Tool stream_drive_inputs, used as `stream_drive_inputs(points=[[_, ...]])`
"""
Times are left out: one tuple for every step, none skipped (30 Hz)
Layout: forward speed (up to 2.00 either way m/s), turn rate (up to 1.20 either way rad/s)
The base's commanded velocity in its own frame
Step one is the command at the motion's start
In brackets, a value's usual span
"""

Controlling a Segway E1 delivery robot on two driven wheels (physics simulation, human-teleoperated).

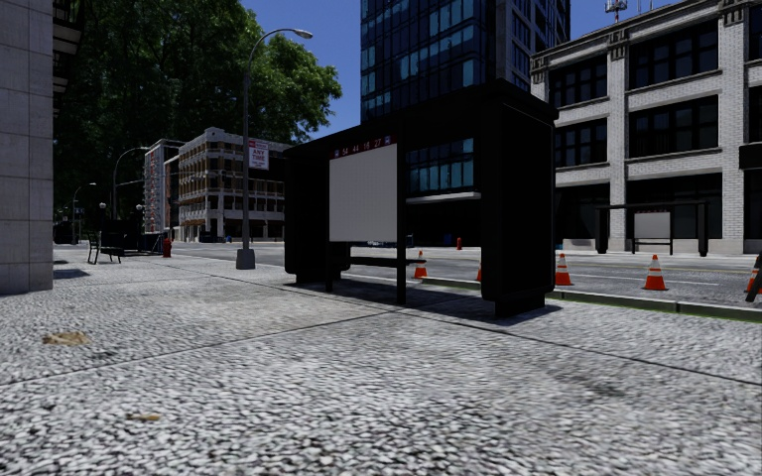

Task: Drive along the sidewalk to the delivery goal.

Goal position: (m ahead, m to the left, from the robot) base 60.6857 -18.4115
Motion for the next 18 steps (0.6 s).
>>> stream_drive_inputs(points=[[0.0, 0.0], [0.0, 0.0], [0.0, 0.0], [0.0, 0.0], [0.0, 0.0], [0.0, 0.0], [0.0, 0.0], [0.0, 0.0], [0.0, 0.0], [0.0, 0.0], [0.0, 0.0], [0.0, 0.0], [0.0, 0.0], [0.0, 0.0], [0.0, 0.0], [0.0, 0.0], [0.0, 0.0], [0.0, 0.0]])
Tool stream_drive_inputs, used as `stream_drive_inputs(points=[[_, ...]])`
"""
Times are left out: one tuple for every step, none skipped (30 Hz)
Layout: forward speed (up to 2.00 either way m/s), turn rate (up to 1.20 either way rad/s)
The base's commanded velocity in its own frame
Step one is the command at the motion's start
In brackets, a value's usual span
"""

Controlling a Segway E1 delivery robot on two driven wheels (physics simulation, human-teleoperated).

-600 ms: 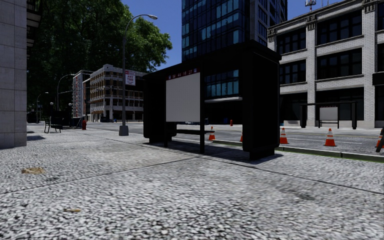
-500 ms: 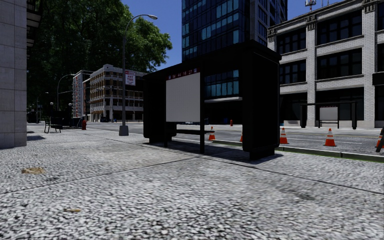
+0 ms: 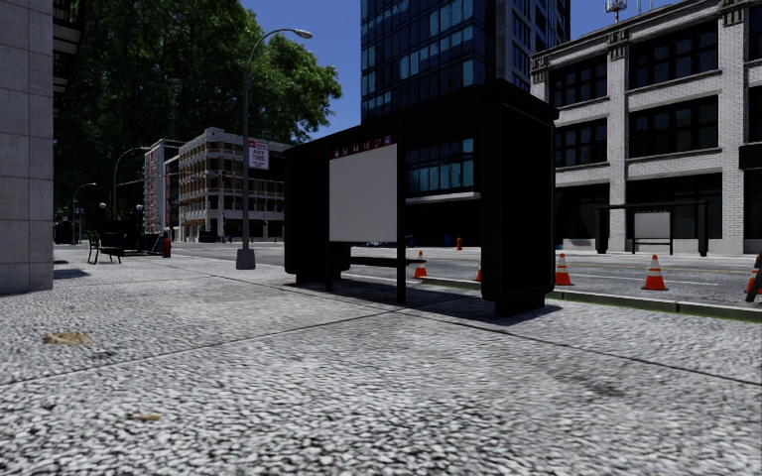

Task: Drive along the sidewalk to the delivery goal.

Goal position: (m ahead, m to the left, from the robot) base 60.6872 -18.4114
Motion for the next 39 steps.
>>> stream_drive_inputs(points=[[0.0, 0.0], [0.0, 0.0], [0.0, 0.0], [0.0, 0.0], [0.0, 0.0], [0.0, 0.0], [0.0, 0.0], [0.0, 0.0], [0.0, 0.0], [0.0, 0.0], [0.0, 0.0], [0.0, 0.0], [0.04, 0.0], [0.4, 0.0], [0.79, 0.12], [0.79, 0.12], [0.99, 0.16], [1.07, 0.22], [1.2, 0.25], [1.29, 0.27], [1.29, 0.27], [1.42, 0.27], [1.54, 0.27], [1.59, 0.27], [1.61, 0.27], [1.61, 0.27], [1.65, 0.29], [1.69, 0.33], [1.83, 0.35], [2.0, 0.35], [2.0, 0.35], [2.0, 0.35], [2.0, 0.35], [2.0, 0.37], [2.0, 0.38], [2.0, 0.38], [2.0, 0.38], [2.0, 0.41], [2.0, 0.44]])
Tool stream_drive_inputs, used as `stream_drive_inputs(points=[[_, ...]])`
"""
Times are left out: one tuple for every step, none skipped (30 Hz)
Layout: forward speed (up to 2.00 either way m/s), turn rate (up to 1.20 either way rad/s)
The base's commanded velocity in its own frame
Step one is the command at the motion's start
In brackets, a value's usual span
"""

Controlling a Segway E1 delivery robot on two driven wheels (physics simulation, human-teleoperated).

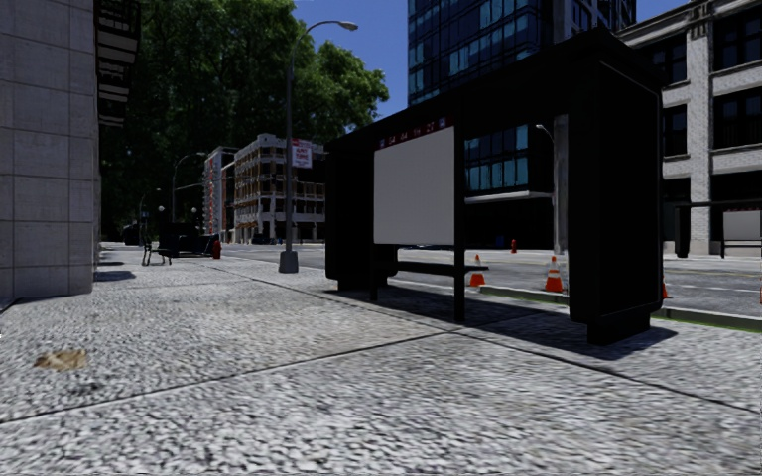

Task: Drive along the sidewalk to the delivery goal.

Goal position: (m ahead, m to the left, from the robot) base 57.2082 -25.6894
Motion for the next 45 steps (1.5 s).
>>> stream_drive_inputs(points=[[2.0, 0.44], [2.0, 0.45], [2.0, 0.45], [2.0, 0.45], [2.0, 0.45], [2.0, 0.45], [2.0, 0.45], [2.0, 0.45], [2.0, 0.45], [2.0, 0.45], [2.0, 0.45], [2.0, 0.45], [2.0, 0.45], [2.0, 0.45], [2.0, 0.45], [2.0, 0.45], [2.0, 0.45], [2.0, 0.45], [2.0, 0.45], [2.0, 0.45], [2.0, 0.45], [2.0, 0.45], [2.0, 0.45], [2.0, 0.45], [2.0, 0.45], [2.0, 0.45], [2.0, 0.45], [2.0, 0.45], [2.0, 0.45], [2.0, 0.45], [2.0, 0.45], [2.0, 0.45], [2.0, 0.0], [2.0, 0.0], [2.0, 0.0], [2.0, 0.0], [2.0, 0.0], [2.0, 0.0], [2.0, 0.0], [2.0, 0.0], [2.0, 0.0], [2.0, 0.0], [2.0, 0.0], [2.0, 0.0], [2.0, 0.0]])
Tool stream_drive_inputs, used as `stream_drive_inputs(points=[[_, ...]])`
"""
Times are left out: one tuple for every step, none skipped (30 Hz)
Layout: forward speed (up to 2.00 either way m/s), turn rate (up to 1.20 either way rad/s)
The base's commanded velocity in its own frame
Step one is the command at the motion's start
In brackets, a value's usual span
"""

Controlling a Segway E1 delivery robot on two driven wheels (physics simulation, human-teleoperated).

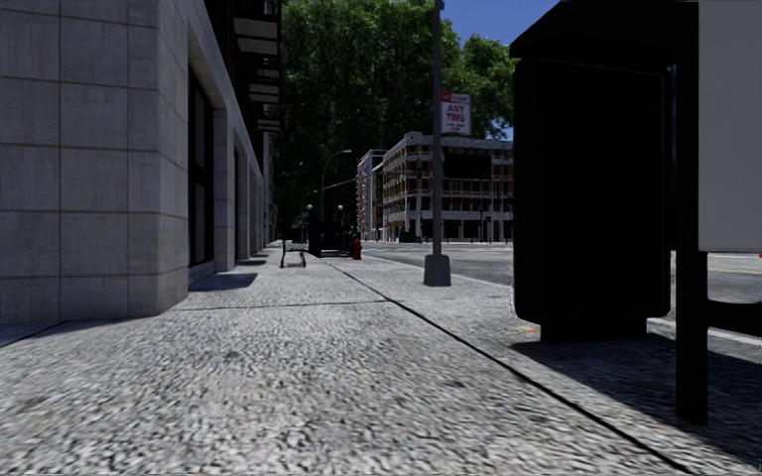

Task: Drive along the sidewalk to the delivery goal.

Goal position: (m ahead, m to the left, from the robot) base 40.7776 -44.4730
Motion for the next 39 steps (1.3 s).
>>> stream_drive_inputs(points=[[2.0, 0.0], [2.0, 0.0], [2.0, 0.0], [2.0, 0.0], [2.0, 0.0], [2.0, 0.0], [2.0, 0.0], [2.0, 0.0], [2.0, 0.0], [2.0, 0.0], [2.0, 0.0], [2.0, 0.0], [2.0, 0.0], [2.0, 0.0], [2.0, 0.0], [2.0, 0.0], [2.0, 0.0], [2.0, 0.0], [2.0, 0.0], [2.0, 0.0], [2.0, 0.0], [2.0, 0.0], [2.0, 0.0], [2.0, 0.0], [2.0, 0.0], [2.0, 0.0], [2.0, 0.0], [2.0, 0.0], [2.0, 0.06], [2.0, 0.11], [2.0, 0.11], [2.0, 0.13], [2.0, 0.14], [2.0, 0.17], [2.0, 0.21], [2.0, 0.21], [2.0, 0.23], [2.0, 0.26], [2.0, 0.26]])
